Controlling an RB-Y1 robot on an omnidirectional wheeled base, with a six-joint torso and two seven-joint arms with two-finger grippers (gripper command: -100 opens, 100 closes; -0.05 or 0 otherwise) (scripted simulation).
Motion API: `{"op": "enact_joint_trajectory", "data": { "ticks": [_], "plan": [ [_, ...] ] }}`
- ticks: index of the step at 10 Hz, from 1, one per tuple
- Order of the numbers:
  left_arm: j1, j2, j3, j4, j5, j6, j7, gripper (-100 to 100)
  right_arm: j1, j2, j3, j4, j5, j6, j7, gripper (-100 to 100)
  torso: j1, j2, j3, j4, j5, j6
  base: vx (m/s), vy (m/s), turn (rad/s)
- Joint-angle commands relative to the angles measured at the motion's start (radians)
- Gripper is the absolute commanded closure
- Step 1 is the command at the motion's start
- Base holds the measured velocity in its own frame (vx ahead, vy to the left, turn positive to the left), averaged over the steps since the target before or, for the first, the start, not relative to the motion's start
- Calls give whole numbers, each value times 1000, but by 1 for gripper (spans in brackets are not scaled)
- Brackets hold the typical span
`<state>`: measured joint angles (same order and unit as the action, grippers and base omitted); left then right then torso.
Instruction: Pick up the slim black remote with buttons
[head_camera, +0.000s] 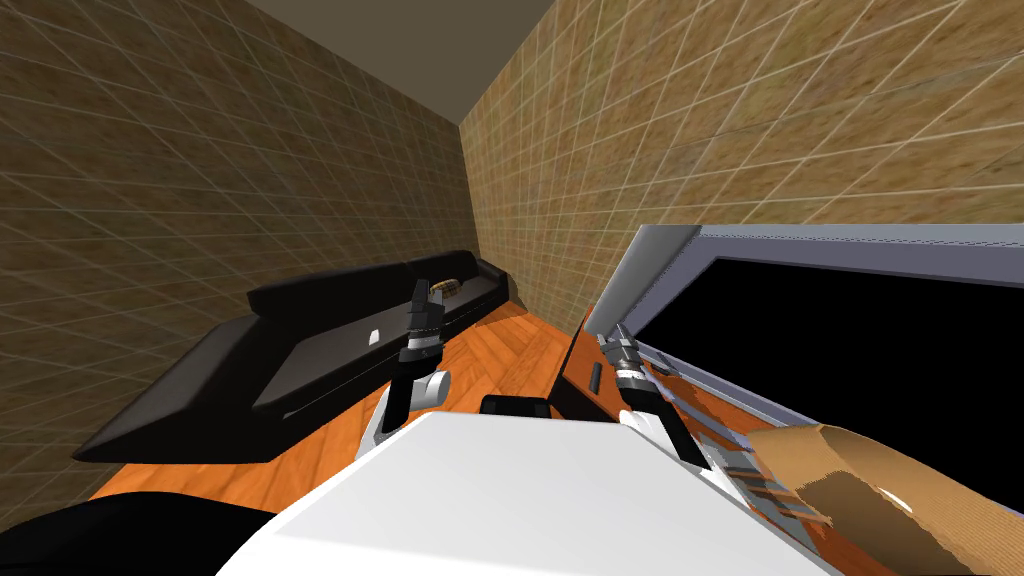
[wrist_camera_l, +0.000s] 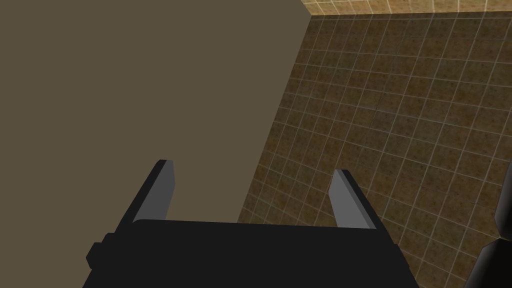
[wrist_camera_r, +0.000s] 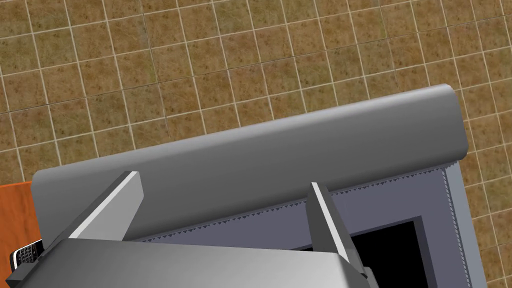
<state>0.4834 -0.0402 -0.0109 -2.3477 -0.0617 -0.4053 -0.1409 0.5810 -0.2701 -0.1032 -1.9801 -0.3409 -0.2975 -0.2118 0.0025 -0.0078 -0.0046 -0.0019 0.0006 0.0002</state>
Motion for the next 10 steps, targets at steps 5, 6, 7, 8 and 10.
{"op": "enact_joint_trajectory", "data": {
  "ticks": [5,6,7,8,10],
  "plan": [
    [0,0,0,0,0,0,0,0,7,-72,-43,145,-155,120,-88,-100,-1,0,0,0,0,0,132,47,-15],
    [0,0,0,0,0,0,0,0,7,-72,-43,160,-162,120,-88,-100,0,0,0,0,0,0,98,35,-15],
    [0,0,0,0,0,0,0,0,10,-95,-52,195,-202,155,-116,-100,-1,1,1,0,0,0,113,40,-19],
    [0,0,0,0,0,0,0,0,10,-95,-52,208,-211,155,-116,-100,0,1,0,0,0,0,105,29,-17],
    [0,0,0,0,0,0,0,0,13,-117,-59,258,-261,191,-144,-100,-1,-1,-1,0,0,0,132,30,-24]
  ]
}}
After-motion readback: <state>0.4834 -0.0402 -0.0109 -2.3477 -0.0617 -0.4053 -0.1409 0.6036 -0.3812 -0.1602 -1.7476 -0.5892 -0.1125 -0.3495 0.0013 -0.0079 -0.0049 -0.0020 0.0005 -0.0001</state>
